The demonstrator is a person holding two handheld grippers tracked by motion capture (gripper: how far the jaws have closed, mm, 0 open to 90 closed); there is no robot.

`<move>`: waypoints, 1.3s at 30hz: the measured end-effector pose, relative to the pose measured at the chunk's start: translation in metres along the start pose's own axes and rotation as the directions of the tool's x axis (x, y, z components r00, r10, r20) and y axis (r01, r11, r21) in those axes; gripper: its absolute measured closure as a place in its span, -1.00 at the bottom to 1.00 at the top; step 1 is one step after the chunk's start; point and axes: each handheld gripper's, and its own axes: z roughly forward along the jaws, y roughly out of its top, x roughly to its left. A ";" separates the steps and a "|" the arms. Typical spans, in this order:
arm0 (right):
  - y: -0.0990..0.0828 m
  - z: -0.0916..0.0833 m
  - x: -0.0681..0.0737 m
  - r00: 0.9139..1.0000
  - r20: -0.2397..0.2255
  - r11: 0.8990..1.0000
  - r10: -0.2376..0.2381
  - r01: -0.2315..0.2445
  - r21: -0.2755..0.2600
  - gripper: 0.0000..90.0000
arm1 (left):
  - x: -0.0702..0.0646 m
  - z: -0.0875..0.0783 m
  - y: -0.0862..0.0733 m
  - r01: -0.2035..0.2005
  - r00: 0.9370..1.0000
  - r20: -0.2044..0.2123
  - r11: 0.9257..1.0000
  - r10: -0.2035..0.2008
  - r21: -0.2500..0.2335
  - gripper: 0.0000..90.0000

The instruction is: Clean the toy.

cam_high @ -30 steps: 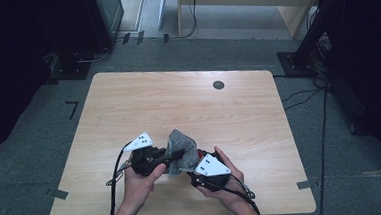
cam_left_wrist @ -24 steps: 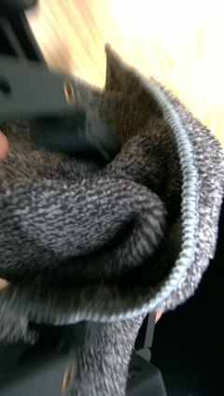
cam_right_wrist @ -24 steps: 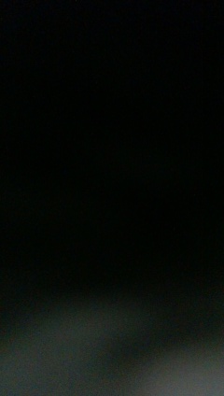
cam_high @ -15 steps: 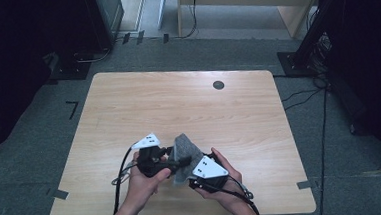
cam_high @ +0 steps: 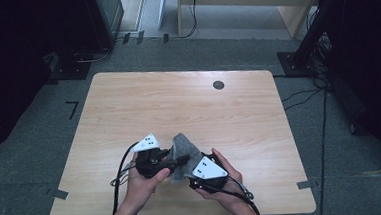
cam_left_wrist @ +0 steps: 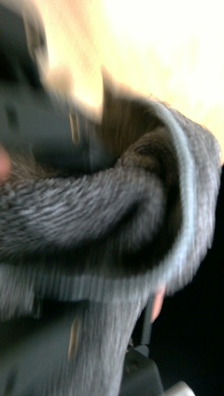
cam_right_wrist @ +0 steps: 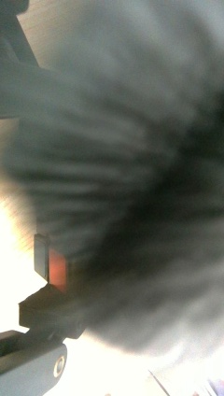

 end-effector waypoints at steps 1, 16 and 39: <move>-0.001 -0.001 -0.002 1.000 -0.007 1.000 0.013 -0.013 -0.014 -0.23 | 0.003 -0.003 0.002 0.014 1.000 0.009 1.000 -0.014 -0.008 0.67; 0.002 -0.023 -0.021 0.988 -0.112 0.973 0.104 -0.125 -0.197 -0.23 | 0.059 0.005 -0.019 0.428 0.835 0.360 0.902 -0.417 0.051 0.23; 0.009 -0.026 -0.009 0.995 -0.093 0.978 0.032 -0.050 -0.201 -0.23 | 0.044 -0.007 -0.010 0.280 0.920 0.291 0.960 -0.263 -0.020 0.65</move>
